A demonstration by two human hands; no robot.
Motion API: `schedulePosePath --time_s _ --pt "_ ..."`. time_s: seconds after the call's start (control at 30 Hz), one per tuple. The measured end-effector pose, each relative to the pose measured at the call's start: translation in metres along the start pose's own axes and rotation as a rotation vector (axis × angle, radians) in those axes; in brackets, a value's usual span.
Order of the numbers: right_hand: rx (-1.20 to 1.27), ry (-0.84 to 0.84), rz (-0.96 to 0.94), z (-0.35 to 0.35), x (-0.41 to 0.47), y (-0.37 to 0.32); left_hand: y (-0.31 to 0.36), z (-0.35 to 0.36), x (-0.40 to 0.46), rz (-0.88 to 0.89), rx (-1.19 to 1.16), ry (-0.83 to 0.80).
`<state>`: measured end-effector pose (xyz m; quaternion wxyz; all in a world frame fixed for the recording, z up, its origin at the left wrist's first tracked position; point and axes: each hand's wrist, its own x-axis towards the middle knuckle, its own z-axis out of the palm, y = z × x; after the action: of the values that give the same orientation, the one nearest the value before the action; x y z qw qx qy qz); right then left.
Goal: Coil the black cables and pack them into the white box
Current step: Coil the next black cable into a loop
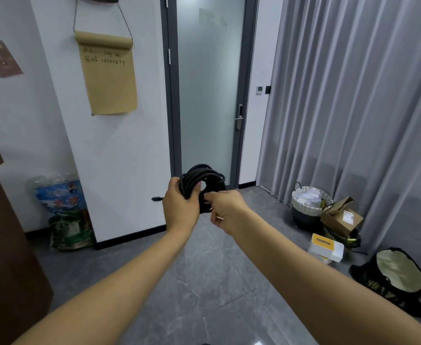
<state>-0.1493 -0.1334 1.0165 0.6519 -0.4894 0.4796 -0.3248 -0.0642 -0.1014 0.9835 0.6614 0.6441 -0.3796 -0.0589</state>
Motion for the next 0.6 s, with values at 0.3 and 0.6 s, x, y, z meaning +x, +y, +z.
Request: schedulePosePath --time_s 0.3,0.6 --pt "0.208 -0.334 -0.067 -0.025 -0.004 0.007 -0.008 -0.010 0.026 -0.221 -0.127 -0.016" --pt "0.305 -0.264 0.014 -0.042 0.000 0.004 -0.004 -0.004 0.026 -0.224 -0.103 -0.128"
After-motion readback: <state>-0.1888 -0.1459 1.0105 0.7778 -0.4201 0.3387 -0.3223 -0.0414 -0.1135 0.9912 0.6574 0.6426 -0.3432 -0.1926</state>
